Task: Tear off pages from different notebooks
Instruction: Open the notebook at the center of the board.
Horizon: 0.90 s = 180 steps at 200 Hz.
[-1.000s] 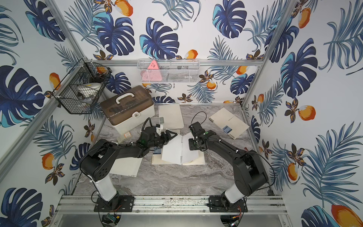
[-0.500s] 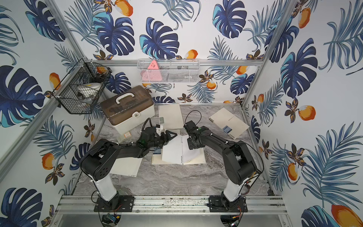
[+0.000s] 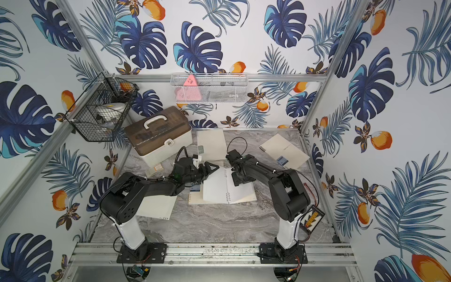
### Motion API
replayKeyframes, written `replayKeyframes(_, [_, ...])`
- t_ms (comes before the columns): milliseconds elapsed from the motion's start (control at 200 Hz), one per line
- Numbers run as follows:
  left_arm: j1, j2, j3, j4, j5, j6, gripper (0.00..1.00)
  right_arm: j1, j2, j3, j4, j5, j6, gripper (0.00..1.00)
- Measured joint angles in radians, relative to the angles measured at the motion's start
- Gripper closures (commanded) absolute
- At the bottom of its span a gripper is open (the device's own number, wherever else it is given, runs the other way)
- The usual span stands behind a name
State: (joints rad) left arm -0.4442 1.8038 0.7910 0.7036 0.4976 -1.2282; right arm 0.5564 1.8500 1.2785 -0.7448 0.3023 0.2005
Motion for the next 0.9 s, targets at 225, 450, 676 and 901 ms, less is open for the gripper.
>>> replayKeyframes(225, [0.004, -0.001, 0.000, 0.002, 0.005, 0.000, 0.23, -0.042, -0.013, -0.005, 0.016, -0.066, -0.007, 0.27])
replayKeyframes(450, [0.006, 0.004, 0.001, 0.008, 0.008, 0.000, 0.23, -0.145, -0.077, -0.047, 0.090, -0.237, 0.002, 0.28])
replayKeyframes(676, [0.007, 0.023, 0.008, 0.014, 0.014, -0.004, 0.23, -0.181, -0.039, -0.044, 0.135, -0.310, 0.002, 0.28])
replayKeyframes(901, [0.008, 0.036, 0.011, 0.014, 0.019, -0.007, 0.24, -0.231, 0.012, -0.047, 0.174, -0.336, 0.016, 0.38])
